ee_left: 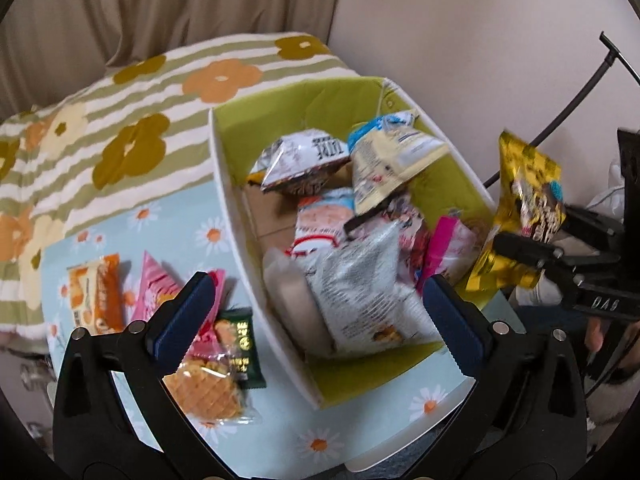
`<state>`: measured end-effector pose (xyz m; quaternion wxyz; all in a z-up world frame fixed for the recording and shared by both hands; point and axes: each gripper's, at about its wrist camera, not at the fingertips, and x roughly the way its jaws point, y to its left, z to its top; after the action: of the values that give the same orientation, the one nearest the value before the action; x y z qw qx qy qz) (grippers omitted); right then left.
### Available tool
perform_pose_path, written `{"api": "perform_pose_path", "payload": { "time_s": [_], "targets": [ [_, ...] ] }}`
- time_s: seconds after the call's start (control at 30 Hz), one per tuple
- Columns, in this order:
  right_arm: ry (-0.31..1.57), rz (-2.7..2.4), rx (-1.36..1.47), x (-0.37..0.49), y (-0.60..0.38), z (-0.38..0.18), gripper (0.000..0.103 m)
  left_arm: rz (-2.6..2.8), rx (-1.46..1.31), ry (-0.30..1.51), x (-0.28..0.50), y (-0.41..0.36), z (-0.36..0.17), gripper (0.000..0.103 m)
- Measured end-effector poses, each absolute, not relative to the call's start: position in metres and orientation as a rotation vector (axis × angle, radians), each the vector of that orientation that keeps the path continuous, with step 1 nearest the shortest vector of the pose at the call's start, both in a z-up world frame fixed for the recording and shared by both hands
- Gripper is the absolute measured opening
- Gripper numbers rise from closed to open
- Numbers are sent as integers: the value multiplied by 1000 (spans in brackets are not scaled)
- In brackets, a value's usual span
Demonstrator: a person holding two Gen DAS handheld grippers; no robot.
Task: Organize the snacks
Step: 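Open both tools to release the packets into the box, then move both tools back over the remaining snacks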
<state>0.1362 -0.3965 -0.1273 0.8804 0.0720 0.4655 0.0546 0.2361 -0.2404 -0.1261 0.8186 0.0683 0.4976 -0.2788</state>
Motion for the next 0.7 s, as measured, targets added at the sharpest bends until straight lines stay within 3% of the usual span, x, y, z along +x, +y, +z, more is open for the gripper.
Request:
{"api": "perform_pose_path", "payload": {
  "time_s": [0.23, 0.3, 0.4, 0.7],
  "targets": [
    [990, 140, 99, 163, -386, -132, 55, -572, 135, 1076, 236, -228, -132, 103],
    [980, 137, 106, 169, -385, -135, 59, -569, 134, 1079, 236, -226, -133, 103],
    [928, 150, 142, 170, -385, -133, 102, -555, 139, 1081, 234, -223, -134, 103],
    [909, 156, 146, 152, -385, -129, 102, -523, 125, 1093, 224, -215, -138, 103]
  ]
}}
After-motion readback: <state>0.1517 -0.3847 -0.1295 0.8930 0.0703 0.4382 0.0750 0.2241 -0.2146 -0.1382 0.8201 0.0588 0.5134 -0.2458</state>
